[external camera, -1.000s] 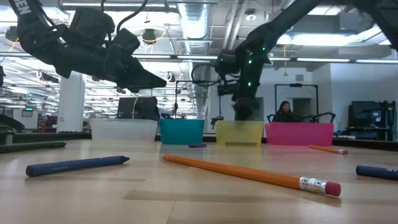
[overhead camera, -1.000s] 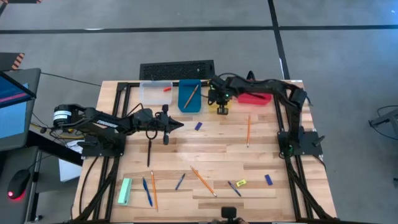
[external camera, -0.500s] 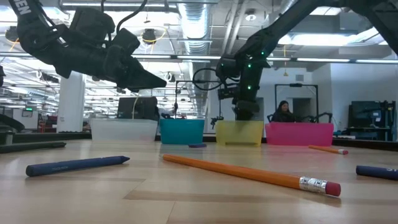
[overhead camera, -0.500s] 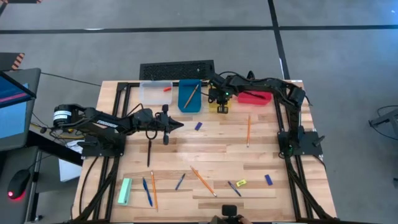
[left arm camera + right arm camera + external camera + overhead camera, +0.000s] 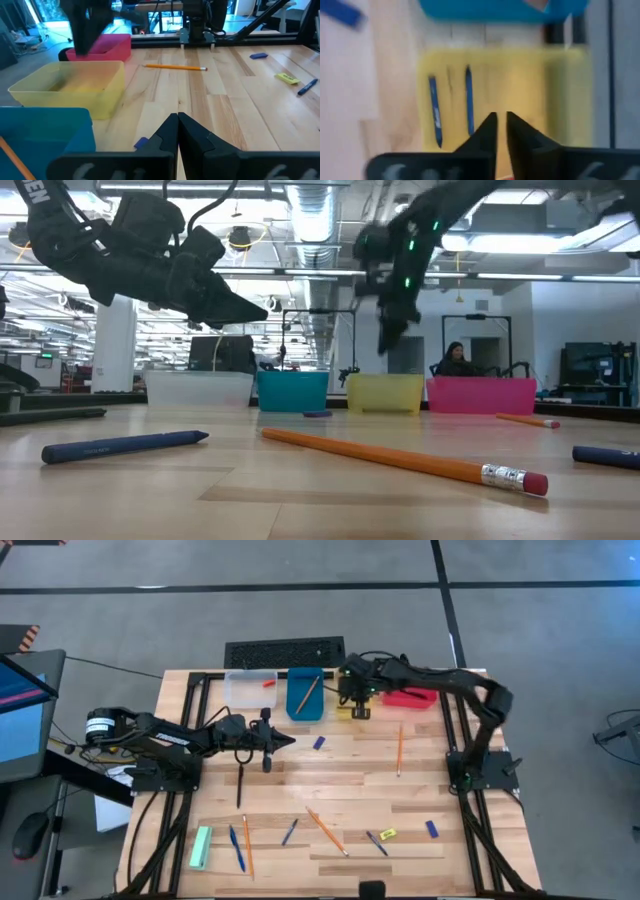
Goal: Sort crayons/erasers/pens/pencils in bins
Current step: Put the orange pencil into the blue bin
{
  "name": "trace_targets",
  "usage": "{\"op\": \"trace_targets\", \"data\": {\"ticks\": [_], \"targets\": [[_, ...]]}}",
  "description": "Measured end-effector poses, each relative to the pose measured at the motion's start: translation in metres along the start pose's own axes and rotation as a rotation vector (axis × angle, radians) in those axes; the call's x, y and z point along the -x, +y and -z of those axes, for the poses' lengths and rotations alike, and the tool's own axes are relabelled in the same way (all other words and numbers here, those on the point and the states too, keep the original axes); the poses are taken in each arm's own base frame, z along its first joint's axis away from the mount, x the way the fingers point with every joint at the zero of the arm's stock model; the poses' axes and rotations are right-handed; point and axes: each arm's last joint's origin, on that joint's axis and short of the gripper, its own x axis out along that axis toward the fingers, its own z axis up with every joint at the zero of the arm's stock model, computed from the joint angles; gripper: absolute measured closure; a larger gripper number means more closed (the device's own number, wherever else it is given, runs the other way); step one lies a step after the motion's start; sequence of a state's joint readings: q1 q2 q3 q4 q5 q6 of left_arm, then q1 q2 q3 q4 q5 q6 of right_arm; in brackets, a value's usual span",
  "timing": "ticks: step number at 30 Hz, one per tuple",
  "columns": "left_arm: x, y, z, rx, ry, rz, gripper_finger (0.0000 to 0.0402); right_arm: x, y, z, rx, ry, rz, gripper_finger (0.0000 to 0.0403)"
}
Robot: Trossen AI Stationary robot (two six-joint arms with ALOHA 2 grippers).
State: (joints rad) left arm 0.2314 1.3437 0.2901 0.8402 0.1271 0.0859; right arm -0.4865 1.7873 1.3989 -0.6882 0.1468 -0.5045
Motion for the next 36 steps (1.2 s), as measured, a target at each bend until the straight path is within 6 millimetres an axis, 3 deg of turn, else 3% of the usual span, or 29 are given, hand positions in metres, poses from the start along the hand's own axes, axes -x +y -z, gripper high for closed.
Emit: {"op": "trace_targets", "data": {"ticks": [3,7,12,17,24,36], "targets": [[0.000,0.000,0.000,0.001,0.004,-0.004,0.0401,0.024,0.005,0.002,-0.033,-0.148,0.014,0.0395],[0.000,0.000,0.000,0.001,0.004,0.000,0.0401,0.035,0.024,0.028,-0.133,-0.354,0.016,0.0395],[-0.006,-0.002,-0.008,0.003,0.018,0.080,0.0401,0.037,0.068,0.067,-0.242,-0.614,0.030,0.0397],[-0.020,-0.021,-0.021,-0.058,0.138,0.198,0.0401,0.039,0.115,0.101,-0.288,-0.798,-0.030,0.0399],[-0.044,-0.065,-0.046,-0.178,0.238,0.335,0.0401,0.039,0.149,0.126,-0.274,-0.809,-0.015,0.0397],[-0.102,-0.143,-0.044,-0.248,0.476,0.526,0.0394,0.040,0.161,0.129,-0.244,-0.799,-0.036,0.0396]]}}
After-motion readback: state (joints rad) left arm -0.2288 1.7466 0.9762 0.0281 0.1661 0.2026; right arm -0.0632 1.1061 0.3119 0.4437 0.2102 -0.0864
